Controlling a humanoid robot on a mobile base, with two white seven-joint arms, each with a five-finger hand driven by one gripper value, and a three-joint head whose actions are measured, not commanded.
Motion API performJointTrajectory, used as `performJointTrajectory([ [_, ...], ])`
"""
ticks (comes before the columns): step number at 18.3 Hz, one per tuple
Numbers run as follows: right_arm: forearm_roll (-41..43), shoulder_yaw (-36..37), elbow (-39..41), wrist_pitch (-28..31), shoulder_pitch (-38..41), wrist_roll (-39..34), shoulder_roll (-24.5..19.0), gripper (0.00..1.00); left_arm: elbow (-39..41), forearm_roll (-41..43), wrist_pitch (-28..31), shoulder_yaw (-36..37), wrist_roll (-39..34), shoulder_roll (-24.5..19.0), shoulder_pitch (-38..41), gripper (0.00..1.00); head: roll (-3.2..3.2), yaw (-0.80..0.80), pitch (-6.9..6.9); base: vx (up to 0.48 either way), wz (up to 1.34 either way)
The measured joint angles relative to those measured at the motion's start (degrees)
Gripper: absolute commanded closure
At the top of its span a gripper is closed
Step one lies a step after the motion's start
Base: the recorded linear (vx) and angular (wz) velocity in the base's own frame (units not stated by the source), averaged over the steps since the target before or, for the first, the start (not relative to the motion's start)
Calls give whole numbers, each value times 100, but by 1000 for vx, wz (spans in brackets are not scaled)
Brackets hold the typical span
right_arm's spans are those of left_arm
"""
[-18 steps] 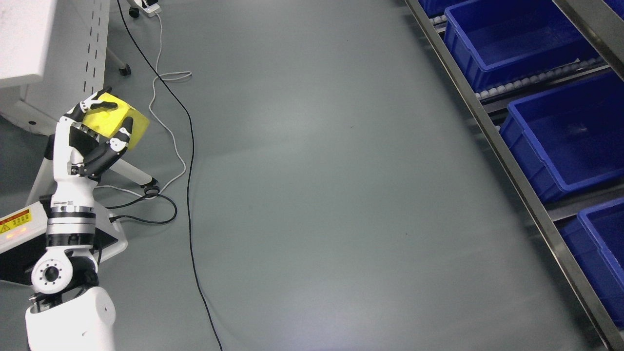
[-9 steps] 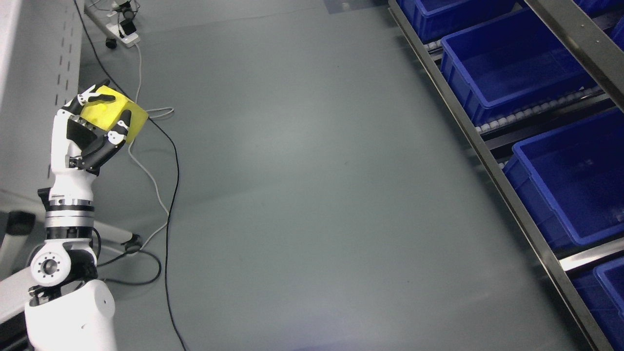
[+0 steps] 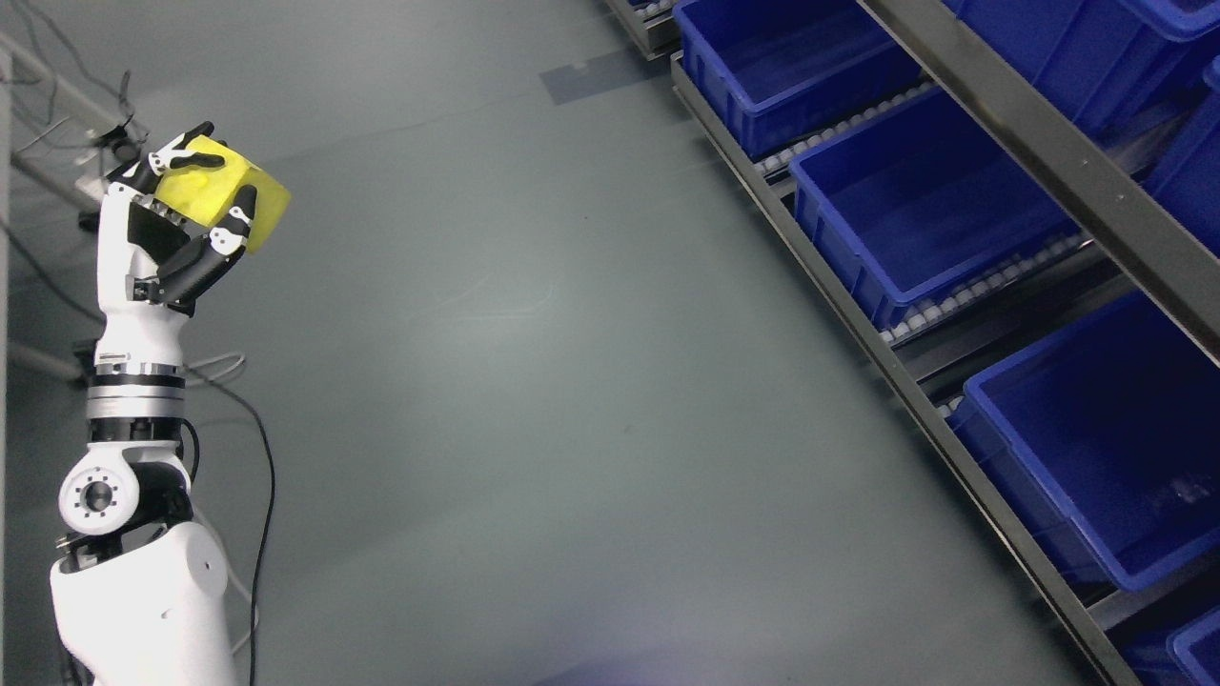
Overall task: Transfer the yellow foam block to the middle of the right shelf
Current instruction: 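Hold the cube in the left hand while turning toward the blue bins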
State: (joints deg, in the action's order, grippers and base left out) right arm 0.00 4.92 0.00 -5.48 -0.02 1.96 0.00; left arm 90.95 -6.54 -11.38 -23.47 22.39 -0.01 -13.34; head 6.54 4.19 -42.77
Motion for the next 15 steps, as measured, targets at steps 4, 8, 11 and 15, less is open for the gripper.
performJointTrajectory([
  [4, 0, 0, 0, -2, 1, 0, 0, 0, -8, 6, 4, 33, 0, 0, 0, 100, 0, 0, 0, 544, -528],
  [8, 0, 0, 0, -2, 1, 0, 0, 0, -15, 10, 13, 64, 0, 0, -5, 100, 0, 0, 0, 488, -708],
  [11, 0, 0, 0, -2, 2, 0, 0, 0, -17, 11, 19, 90, 0, 0, -4, 100, 0, 0, 0, 455, -905],
  [15, 0, 0, 0, -2, 2, 0, 0, 0, -19, 12, 3, 120, 1, 1, 11, 100, 0, 0, 0, 339, -805],
])
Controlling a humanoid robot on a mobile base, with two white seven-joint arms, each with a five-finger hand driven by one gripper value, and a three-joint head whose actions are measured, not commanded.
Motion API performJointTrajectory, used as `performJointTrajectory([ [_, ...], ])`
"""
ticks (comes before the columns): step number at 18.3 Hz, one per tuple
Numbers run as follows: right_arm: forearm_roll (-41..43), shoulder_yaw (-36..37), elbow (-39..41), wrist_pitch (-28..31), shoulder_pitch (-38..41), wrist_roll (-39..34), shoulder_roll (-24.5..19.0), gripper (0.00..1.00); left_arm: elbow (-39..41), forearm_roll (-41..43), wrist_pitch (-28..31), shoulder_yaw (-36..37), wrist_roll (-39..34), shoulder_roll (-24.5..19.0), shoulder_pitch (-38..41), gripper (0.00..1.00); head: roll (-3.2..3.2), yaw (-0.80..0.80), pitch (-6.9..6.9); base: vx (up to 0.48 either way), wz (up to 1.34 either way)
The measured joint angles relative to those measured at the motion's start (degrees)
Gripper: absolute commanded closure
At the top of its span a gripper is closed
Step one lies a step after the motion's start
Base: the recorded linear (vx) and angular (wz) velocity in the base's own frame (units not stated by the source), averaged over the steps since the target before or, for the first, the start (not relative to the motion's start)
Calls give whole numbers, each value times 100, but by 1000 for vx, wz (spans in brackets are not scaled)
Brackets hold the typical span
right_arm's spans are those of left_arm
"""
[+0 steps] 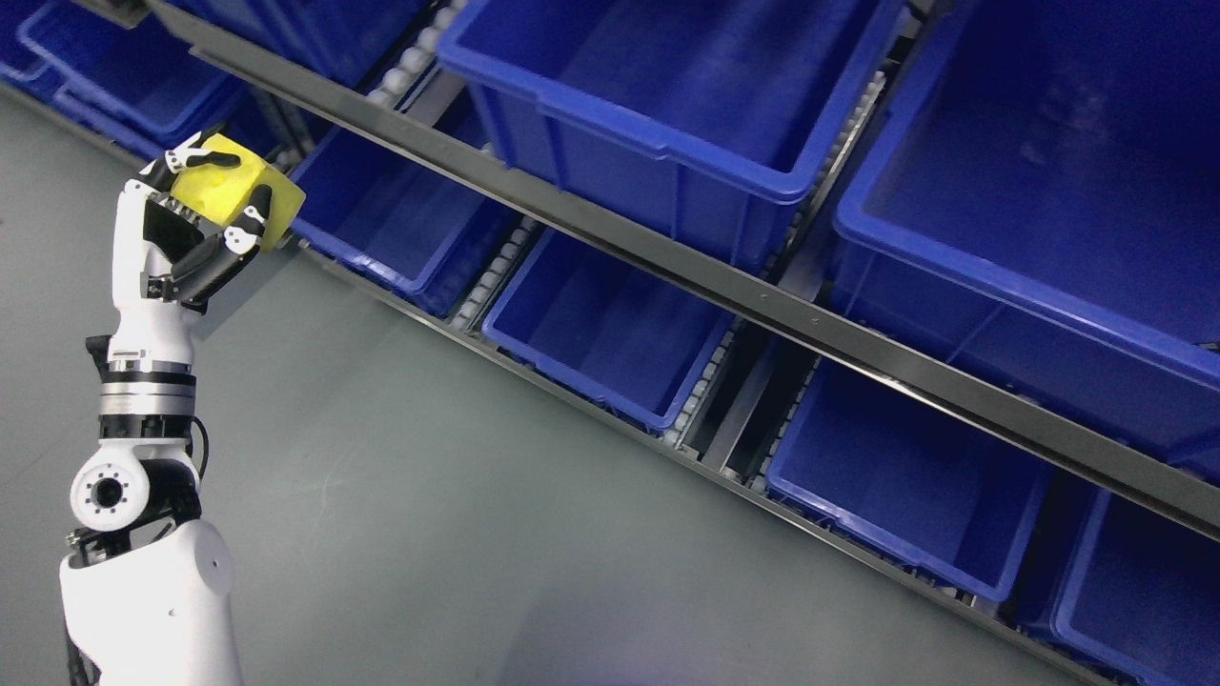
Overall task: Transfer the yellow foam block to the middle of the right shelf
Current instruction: 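Hold the cube in the left hand while turning toward the blue bins, then extend the left hand over the middle blue bin and release the cube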
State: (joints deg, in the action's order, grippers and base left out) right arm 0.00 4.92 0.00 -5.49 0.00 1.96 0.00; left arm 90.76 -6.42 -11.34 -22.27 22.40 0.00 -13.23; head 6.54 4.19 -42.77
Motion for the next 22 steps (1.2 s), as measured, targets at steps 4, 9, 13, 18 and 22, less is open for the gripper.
performJointTrajectory([
  [4, 0, 0, 0, 0, 0, 0, 0, 0, 12, -4, -5, 9, 0, 0, -63, 100, 0, 0, 0, 189, -493],
  [9, 0, 0, 0, -1, 0, 0, 0, 0, 94, -11, -20, 8, 9, -67, -386, 100, 0, 0, 0, 87, -180],
  [13, 0, 0, 0, -1, 0, 0, 0, 0, 171, -14, -29, 0, 22, -178, -716, 100, 0, 0, 0, 7, -15],
  [18, 0, 0, 0, -3, 0, 0, 0, 0, 83, -9, 185, 2, 45, -328, -1523, 100, 0, 0, 0, 19, -50],
  [22, 0, 0, 0, -17, 0, 0, 0, 0, -299, 8, 378, 22, 43, -371, -2278, 100, 0, 0, -1, 53, -88],
])
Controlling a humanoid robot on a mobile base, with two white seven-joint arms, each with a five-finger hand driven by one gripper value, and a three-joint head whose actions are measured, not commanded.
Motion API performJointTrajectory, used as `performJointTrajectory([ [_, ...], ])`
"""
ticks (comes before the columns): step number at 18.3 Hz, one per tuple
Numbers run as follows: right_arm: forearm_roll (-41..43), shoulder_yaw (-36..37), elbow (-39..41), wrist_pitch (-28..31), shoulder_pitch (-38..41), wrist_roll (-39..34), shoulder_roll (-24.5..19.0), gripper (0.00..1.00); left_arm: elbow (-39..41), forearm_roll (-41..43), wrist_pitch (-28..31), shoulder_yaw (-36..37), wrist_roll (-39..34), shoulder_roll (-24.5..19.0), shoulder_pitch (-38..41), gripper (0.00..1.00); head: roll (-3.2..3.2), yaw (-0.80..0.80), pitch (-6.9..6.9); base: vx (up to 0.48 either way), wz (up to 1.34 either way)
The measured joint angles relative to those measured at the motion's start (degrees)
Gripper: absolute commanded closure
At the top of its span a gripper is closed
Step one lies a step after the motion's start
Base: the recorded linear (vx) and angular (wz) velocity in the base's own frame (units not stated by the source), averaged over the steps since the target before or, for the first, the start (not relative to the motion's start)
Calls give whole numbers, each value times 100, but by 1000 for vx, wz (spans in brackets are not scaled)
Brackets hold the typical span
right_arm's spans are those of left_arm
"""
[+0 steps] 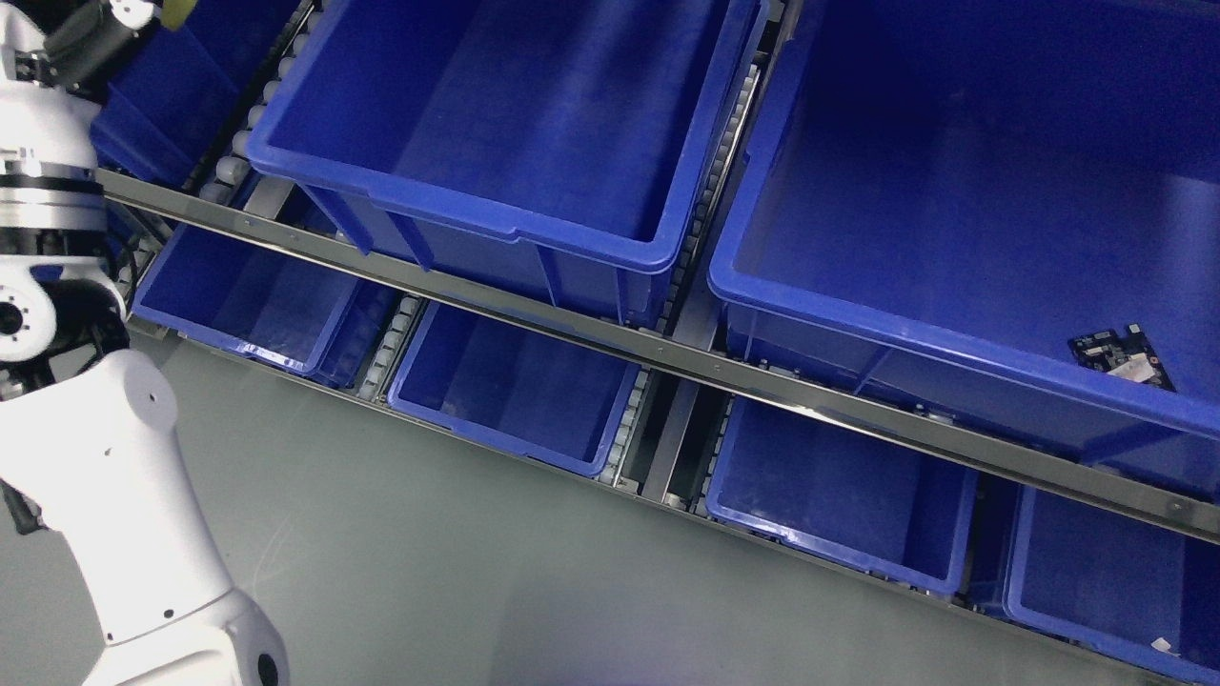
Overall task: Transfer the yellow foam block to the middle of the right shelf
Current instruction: 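Extend the left hand over the middle blue bin and release the cube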
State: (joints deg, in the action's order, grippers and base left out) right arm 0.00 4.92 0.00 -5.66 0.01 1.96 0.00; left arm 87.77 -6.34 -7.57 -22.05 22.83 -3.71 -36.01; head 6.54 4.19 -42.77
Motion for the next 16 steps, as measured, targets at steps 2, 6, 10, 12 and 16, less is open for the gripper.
performJointTrajectory([
  [2, 0, 0, 0, -15, 0, 0, 0, 0, -229, 20, 112, 41, -13, 52, -304, 100, 0, 0, 0, 59, -85],
  [6, 0, 0, 0, 2, 0, 0, 0, 0, -682, 131, 279, 145, -13, 156, -741, 100, 0, 0, 0, 46, -71],
  [10, 0, 0, 0, 16, 0, 0, 0, 0, -1054, 528, 509, 421, -5, 231, -997, 100, 0, 0, 0, 24, -44],
  [12, 0, 0, 0, 20, 0, 0, 0, 0, -1194, 741, 871, 573, 26, 258, -1057, 100, 0, 0, 0, 20, -24],
  [16, 0, 0, 0, 21, 0, 0, 0, 0, -1416, 1193, 1527, 883, 364, 292, -1119, 99, 0, 0, 0, 13, -11],
])
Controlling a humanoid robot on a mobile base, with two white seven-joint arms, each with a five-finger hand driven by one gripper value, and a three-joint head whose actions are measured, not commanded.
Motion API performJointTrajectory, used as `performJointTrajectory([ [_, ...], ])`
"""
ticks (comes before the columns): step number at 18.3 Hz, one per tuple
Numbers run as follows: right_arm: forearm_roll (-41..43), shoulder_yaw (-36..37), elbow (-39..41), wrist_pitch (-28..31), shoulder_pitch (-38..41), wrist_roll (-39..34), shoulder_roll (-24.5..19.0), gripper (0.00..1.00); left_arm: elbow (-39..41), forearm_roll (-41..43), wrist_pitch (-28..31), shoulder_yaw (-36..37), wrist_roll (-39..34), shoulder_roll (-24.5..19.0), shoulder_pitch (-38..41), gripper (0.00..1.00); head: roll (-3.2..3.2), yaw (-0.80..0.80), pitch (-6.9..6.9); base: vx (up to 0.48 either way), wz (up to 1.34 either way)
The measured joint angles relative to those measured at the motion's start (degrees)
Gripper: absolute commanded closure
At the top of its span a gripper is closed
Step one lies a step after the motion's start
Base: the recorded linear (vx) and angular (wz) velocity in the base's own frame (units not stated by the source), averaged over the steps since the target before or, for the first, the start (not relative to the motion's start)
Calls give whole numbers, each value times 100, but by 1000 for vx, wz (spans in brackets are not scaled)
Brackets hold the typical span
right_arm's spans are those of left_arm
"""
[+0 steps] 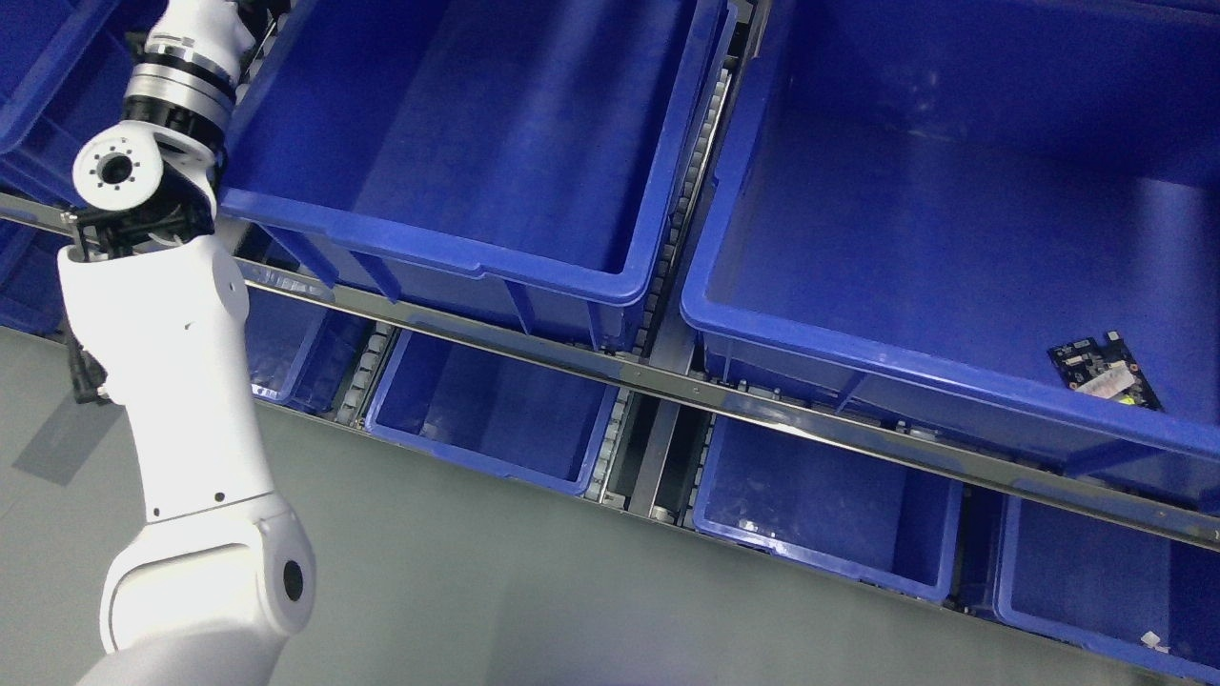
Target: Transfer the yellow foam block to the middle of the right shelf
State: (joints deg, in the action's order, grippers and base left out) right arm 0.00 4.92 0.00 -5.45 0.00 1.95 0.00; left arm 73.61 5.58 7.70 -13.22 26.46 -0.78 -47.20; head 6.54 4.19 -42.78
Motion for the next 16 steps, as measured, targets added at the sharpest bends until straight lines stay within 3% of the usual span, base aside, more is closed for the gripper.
performJointTrajectory([
  [1, 0, 0, 0, 0, 0, 0, 0, 0, -66, 153, 101, 122, 170, 10, -16, 96, 0, 0, 0, 0, 0],
  [2, 0, 0, 0, 0, 0, 0, 0, 0, -122, 285, 144, 259, 364, 17, -31, 84, 0, 0, 0, 0, 0],
  [3, 0, 0, 0, 0, 0, 0, 0, 0, -178, 429, 203, 376, 530, 23, -42, 67, 0, 0, 0, 0, 0],
  [4, 0, 0, 0, 1, 0, 0, 0, 0, -222, 553, 228, 464, 636, 28, -53, 41, 0, 0, 0, 0, 0],
  [8, 0, 0, 0, 1, 0, 0, 0, 0, -373, 896, 288, 755, 758, 45, -93, 13, 0, 0, 0, 0, 0],
  [11, 0, 0, 0, 1, 0, 0, 0, 0, -441, 1003, 289, 891, 775, 51, -124, 3, 0, 0, 0, 0, 0],
  [16, 0, 0, 0, 1, 0, 0, 0, 0, -496, 1076, 303, 1050, 778, 62, -154, 1, 0, 0, 0, 0, 0],
])
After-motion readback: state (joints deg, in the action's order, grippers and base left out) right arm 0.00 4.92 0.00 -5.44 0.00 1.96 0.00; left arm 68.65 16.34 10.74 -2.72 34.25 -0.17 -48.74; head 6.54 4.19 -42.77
